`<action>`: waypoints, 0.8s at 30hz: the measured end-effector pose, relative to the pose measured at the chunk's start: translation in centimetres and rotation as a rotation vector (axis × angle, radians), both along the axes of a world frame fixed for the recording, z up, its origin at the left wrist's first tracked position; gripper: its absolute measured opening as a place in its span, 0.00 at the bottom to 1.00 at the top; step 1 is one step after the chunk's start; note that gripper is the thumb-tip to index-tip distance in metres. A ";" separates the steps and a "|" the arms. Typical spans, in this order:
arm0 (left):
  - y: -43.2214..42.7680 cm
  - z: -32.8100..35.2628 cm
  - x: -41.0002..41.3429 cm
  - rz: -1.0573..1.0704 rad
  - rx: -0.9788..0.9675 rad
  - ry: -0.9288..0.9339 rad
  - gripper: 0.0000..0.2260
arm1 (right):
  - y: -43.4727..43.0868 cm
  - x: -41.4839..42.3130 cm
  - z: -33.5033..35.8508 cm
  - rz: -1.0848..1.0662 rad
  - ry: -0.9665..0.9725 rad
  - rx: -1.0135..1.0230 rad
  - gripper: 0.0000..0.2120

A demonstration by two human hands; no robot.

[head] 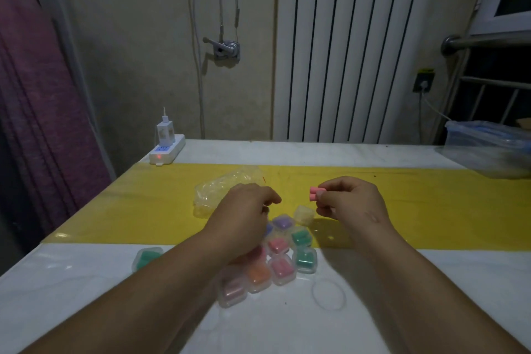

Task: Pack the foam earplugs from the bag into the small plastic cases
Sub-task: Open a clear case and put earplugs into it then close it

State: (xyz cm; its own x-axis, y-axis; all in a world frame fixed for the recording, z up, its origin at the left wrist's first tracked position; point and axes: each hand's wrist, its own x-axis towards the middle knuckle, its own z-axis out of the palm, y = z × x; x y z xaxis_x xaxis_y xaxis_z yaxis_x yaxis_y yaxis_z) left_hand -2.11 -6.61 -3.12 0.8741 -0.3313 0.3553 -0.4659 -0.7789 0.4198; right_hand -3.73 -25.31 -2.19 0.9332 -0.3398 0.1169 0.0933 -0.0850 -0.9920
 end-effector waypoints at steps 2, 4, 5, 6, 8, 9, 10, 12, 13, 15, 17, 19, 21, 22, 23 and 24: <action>-1.1 -0.1 0.2 0.004 0.117 -0.025 0.14 | -0.3 0.2 -0.1 -0.041 0.019 -0.019 0.05; -2.6 0.1 0.5 0.042 0.188 -0.049 0.14 | -0.4 0.3 -0.1 -0.085 0.026 -0.050 0.07; -3.4 0.3 0.7 0.062 0.186 -0.024 0.15 | -0.5 0.3 -0.1 -0.103 0.028 -0.069 0.08; -4.2 0.5 0.9 0.083 0.174 0.020 0.16 | -0.6 0.2 -0.1 -0.119 0.028 -0.082 0.09; -5.5 0.9 1.4 0.120 0.183 0.105 0.19 | -0.8 0.1 -0.1 -0.145 0.020 -0.102 0.08; -6.1 1.0 1.5 0.129 0.205 0.137 0.19 | -0.9 0.1 -0.1 -0.153 0.017 -0.118 0.07; -6.6 1.1 1.6 0.132 0.226 0.159 0.19 | -1.1 0.0 0.0 -0.159 0.012 -0.127 0.06; -7.2 1.1 1.6 0.133 0.221 0.176 0.18 | -1.3 0.1 0.0 -0.166 0.015 -0.130 0.05; -7.3 1.1 1.6 0.136 0.196 0.179 0.17 | -1.4 0.1 -0.1 -0.168 0.024 -0.127 0.04; -7.0 1.2 1.6 0.140 0.110 0.179 0.17 | -1.4 0.0 -0.1 -0.164 0.040 -0.115 0.04; -6.0 1.6 1.5 0.133 -0.014 0.185 0.17 | -1.1 0.0 -0.1 -0.155 0.036 -0.135 0.05; -4.7 2.0 1.1 0.096 -0.156 0.207 0.17 | -0.6 -0.1 0.1 -0.128 0.025 -0.122 0.08; -3.2 2.4 0.4 0.030 -0.305 0.257 0.16 | 0.1 -0.2 0.3 -0.080 0.019 -0.091 0.11; -2.5 2.5 -0.1 0.003 -0.375 0.285 0.15 | 0.3 -0.3 0.3 -0.054 0.013 -0.086 0.12; -1.9 2.7 -0.6 -0.015 -0.445 0.312 0.14 | 0.6 -0.5 0.4 -0.030 0.002 -0.085 0.12; -1.2 2.8 -1.0 -0.028 -0.510 0.343 0.13 | 1.0 -0.7 0.4 -0.006 -0.012 -0.083 0.12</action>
